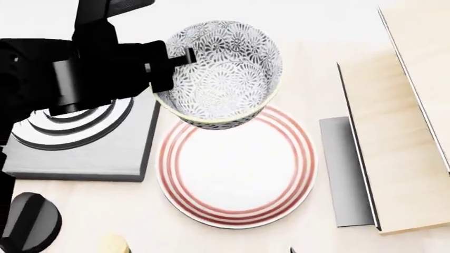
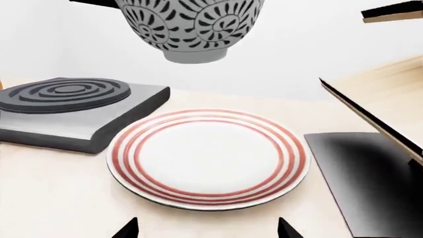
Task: Pick up the akita bowl and put it on the plate.
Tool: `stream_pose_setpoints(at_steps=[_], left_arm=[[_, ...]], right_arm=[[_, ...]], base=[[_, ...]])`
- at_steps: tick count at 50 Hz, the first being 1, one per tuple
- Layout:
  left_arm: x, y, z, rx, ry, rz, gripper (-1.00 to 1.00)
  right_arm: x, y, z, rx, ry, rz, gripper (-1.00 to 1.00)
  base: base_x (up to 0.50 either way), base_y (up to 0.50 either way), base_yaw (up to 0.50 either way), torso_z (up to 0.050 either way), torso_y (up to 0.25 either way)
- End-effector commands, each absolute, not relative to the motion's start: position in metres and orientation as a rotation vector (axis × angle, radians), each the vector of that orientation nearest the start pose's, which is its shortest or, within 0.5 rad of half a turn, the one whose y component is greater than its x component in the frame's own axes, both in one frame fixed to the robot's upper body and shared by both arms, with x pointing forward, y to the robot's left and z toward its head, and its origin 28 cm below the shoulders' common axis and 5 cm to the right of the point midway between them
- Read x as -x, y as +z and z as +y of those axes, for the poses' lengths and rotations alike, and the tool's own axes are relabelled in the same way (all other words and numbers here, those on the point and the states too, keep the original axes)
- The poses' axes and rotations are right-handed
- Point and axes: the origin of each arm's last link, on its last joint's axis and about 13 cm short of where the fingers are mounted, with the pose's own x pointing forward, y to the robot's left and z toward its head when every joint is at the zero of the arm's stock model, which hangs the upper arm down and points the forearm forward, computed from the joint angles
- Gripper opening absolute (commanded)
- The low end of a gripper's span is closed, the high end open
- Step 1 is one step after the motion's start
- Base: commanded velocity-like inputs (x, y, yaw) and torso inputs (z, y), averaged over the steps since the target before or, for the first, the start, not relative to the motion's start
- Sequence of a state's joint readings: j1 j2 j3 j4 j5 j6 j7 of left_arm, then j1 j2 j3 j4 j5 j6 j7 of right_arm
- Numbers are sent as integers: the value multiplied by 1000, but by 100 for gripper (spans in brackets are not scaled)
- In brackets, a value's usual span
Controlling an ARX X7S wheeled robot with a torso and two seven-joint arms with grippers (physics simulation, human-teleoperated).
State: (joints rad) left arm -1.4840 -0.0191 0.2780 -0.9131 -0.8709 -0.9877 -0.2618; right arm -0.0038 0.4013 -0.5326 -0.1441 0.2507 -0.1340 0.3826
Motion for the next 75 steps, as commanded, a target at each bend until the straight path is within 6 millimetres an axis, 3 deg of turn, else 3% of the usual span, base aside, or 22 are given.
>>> stream_pose_setpoints(at_steps=[1, 21, 27, 47, 75], left_arm=[[-399, 277, 147, 271, -301, 499, -100], [-411, 264, 144, 357, -280, 475, -100], [-412, 266, 144, 487, -347, 453, -100], [-409, 268, 140, 461, -337, 404, -100], [-410, 248, 137, 348, -323, 438, -100]], right_arm=[[-181, 27, -82, 53, 177, -97, 100], [-182, 26, -81, 51, 182, -92, 100], [-182, 26, -82, 52, 182, -92, 100], [-181, 26, -81, 51, 186, -91, 100], [-181, 24, -81, 52, 188, -90, 100]], base=[[0, 0, 0, 0, -250], [0, 0, 0, 0, -155], [0, 0, 0, 0, -133], [0, 0, 0, 0, 0], [0, 0, 0, 0, 0]])
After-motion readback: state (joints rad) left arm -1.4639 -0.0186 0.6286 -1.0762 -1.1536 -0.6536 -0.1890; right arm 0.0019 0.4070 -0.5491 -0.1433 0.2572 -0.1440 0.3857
